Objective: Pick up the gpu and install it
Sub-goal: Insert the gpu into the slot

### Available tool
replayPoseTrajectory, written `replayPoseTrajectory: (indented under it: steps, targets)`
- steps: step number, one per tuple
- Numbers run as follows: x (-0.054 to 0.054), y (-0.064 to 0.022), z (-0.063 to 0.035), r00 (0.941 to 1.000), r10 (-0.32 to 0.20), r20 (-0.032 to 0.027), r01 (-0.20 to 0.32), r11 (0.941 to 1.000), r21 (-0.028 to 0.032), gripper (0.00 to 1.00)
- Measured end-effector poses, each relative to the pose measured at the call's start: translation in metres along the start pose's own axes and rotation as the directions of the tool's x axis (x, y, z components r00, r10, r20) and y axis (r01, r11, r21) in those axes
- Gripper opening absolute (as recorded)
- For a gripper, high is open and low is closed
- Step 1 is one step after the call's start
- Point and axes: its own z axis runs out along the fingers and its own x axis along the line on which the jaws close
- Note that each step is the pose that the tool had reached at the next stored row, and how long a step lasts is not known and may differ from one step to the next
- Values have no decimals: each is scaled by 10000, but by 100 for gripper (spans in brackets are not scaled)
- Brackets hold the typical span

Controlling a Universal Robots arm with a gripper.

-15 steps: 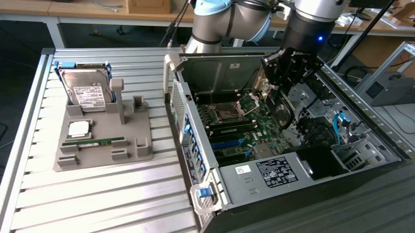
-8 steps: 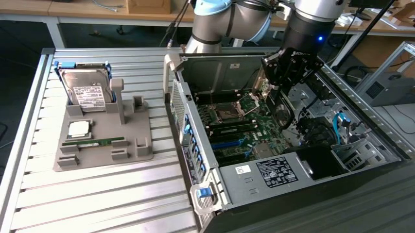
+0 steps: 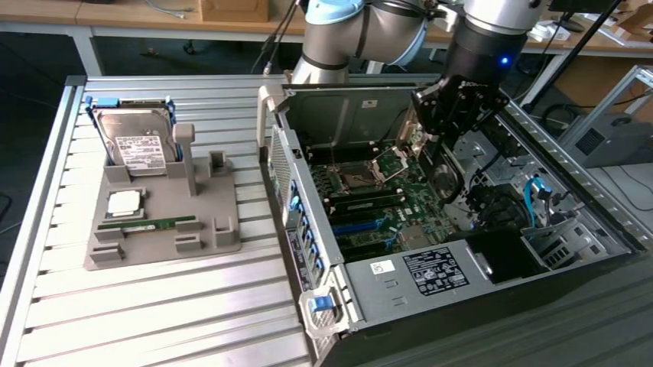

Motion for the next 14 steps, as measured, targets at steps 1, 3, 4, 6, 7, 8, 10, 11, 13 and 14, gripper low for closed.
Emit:
replayPoseTrajectory:
  steps: [1, 3, 4, 6, 7, 8, 10, 11, 13, 14]
  targets:
    - [0, 0, 0, 10000, -93, 8, 93, 10000, -3, 27]
    - [0, 0, 0, 9997, -234, 20, 234, 9997, -9, 27]
    - [0, 0, 0, 9992, -405, 35, 405, 9992, -14, 27]
    - [0, 0, 0, 9979, -650, 57, 650, 9979, -23, 27]
    - [0, 0, 0, 9973, -732, 64, 732, 9973, -26, 27]
    - [0, 0, 0, 9965, -837, 73, 838, 9965, -29, 27]
    - [0, 0, 0, 9950, -992, 87, 993, 9951, -33, 27]
    - [0, 0, 0, 9943, -1061, 93, 1061, 9943, -36, 27]
    - [0, 0, 0, 9927, -1205, 106, 1205, 9927, -40, 27]
    - [0, 0, 1, 9911, -1330, 118, 1330, 9911, -43, 27]
